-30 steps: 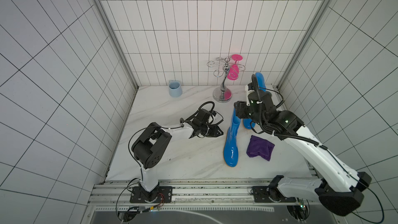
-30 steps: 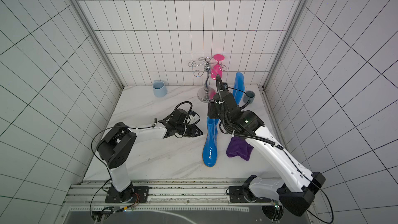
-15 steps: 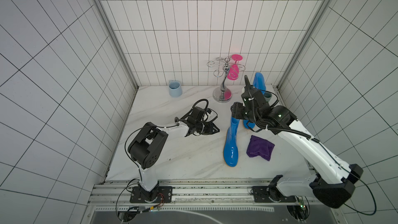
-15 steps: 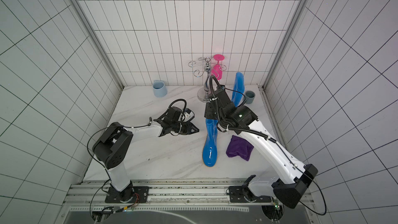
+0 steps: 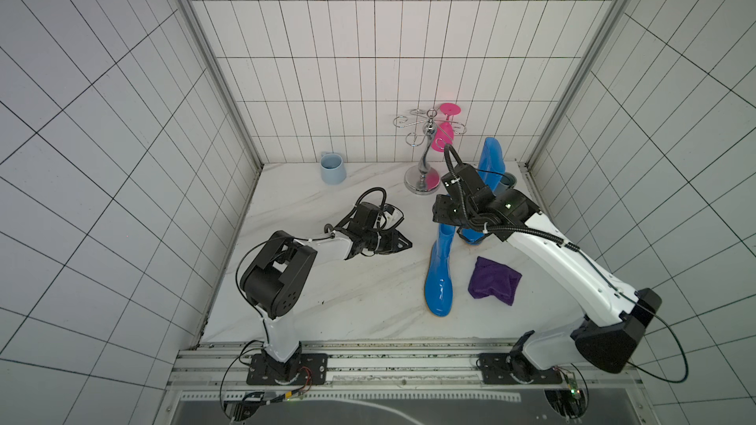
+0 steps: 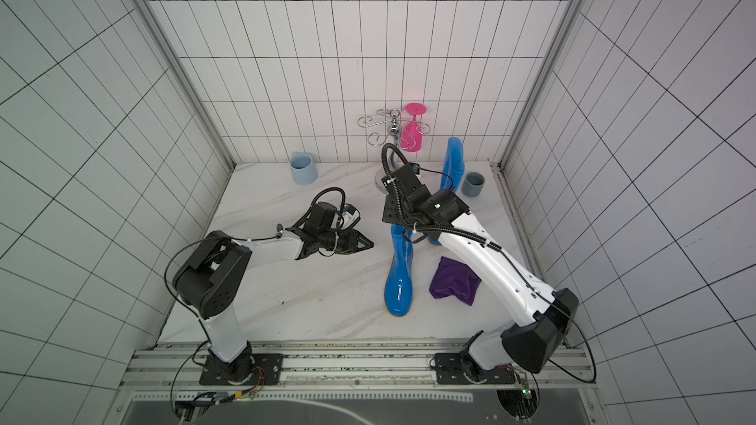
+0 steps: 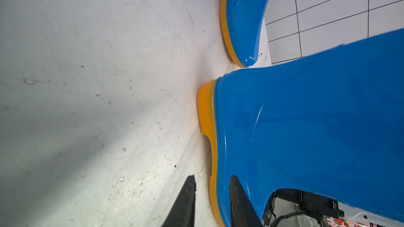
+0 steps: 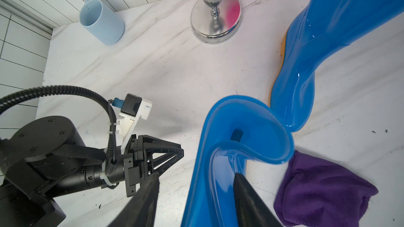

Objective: Wipe the rubber boots with a cloth
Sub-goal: Move the rubber boot to the center of the board.

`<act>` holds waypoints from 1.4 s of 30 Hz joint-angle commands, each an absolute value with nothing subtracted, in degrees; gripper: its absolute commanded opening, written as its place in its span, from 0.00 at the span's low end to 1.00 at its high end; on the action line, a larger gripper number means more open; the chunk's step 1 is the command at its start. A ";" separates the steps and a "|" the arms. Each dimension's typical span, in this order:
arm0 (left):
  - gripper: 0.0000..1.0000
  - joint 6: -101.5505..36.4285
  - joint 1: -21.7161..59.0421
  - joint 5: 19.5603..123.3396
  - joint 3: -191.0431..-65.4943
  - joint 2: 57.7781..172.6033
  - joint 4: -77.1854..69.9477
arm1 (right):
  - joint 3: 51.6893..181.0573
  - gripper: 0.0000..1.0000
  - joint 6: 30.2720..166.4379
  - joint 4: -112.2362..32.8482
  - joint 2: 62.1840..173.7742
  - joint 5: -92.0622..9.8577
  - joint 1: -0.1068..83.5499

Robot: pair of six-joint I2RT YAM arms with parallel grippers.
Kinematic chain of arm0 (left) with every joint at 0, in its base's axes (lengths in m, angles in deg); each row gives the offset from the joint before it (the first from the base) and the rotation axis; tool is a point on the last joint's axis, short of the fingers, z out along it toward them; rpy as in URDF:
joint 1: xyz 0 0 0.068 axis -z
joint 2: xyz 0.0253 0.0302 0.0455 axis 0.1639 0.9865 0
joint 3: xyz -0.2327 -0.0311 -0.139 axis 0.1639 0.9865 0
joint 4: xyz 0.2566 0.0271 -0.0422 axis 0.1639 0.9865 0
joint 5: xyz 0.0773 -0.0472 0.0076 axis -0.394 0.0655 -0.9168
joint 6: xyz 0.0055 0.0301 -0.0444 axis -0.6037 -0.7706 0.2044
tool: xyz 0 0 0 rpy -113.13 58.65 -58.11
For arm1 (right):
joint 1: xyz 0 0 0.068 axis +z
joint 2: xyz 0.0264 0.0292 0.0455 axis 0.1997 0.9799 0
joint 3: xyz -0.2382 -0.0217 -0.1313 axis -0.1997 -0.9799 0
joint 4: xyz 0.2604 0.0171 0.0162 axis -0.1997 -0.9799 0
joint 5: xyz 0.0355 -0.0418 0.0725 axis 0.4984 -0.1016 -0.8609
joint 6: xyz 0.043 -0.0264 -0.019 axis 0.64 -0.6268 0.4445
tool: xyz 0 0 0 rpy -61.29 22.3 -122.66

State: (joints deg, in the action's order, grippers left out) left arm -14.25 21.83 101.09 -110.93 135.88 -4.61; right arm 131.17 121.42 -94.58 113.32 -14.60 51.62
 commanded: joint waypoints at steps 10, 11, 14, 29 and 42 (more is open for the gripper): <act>0.27 -12.25 20.65 103.07 -109.22 135.43 -9.31 | 139.32 0.00 116.01 -97.65 116.79 -6.67 48.27; 0.27 -12.27 20.70 102.95 -109.13 135.43 -9.28 | 140.10 0.00 114.71 -97.06 117.42 -6.34 47.92; 0.27 -12.59 20.68 102.74 -109.13 135.47 -8.54 | 142.62 0.00 111.07 -95.51 119.48 -5.75 46.57; 0.27 -14.89 19.60 100.72 -110.36 139.40 -5.28 | 156.28 0.00 96.73 -90.60 130.55 -9.93 34.15; 0.27 -15.09 17.96 100.01 -111.05 141.86 -5.41 | 169.41 0.00 91.84 -86.44 143.71 -19.39 27.45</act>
State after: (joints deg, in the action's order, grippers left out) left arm -14.25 18.11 100.78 -109.71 140.86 -5.17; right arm 161.18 94.20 -90.60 142.54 -17.22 27.88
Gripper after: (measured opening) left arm 0.273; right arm 0.063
